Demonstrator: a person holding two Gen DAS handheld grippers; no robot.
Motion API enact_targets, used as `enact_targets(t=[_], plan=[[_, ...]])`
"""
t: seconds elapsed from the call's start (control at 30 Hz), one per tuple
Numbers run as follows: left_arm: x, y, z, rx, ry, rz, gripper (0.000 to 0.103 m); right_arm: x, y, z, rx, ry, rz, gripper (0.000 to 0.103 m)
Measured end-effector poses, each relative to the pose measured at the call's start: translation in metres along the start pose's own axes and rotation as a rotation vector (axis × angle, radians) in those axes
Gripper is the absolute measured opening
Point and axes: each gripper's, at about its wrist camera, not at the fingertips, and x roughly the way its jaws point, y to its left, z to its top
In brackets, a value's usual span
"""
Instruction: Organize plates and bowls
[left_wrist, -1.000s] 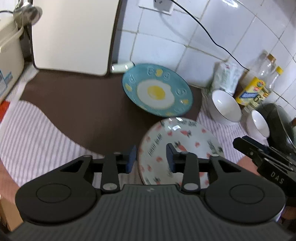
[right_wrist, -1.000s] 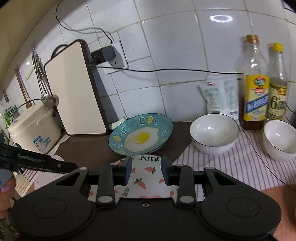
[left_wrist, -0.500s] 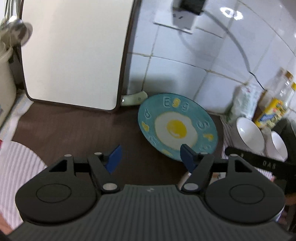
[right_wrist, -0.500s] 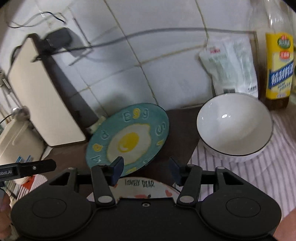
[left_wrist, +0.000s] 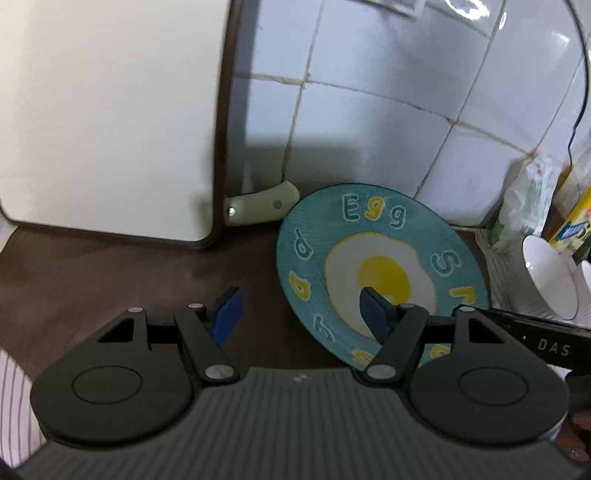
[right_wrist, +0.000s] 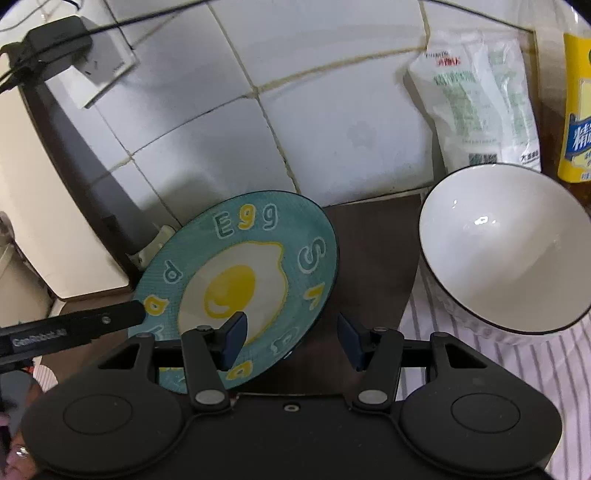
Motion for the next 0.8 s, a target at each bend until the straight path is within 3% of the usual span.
enact_targets(t=[0.1,0.17,0.23,0.33,0.67,0.8], plan=[[0.011,0.000,0.000,-0.002,0.024,-0.021,0.064,0.006,-0.001,0.000,0.007,0.009,0.003,0.059],[0.016,-0.001,-0.001,-0.010,0.042,-0.032,0.055,0.008,-0.002,0.001,0.009,0.010,0.008,0.053],[0.020,-0.001,-0.003,-0.029,0.069,-0.054,0.038,0.010,-0.002,0.003,0.008,0.011,0.016,0.051],[0.024,-0.001,-0.009,-0.052,0.069,-0.049,0.027,0.013,-0.001,0.003,0.000,0.012,0.019,0.048],[0.021,-0.004,-0.014,-0.038,0.039,-0.025,0.024,0.018,-0.003,0.003,-0.024,-0.001,0.044,0.045],[0.016,-0.010,-0.016,-0.010,0.025,-0.003,0.024,0.016,-0.006,0.005,-0.002,0.000,0.012,0.027]])
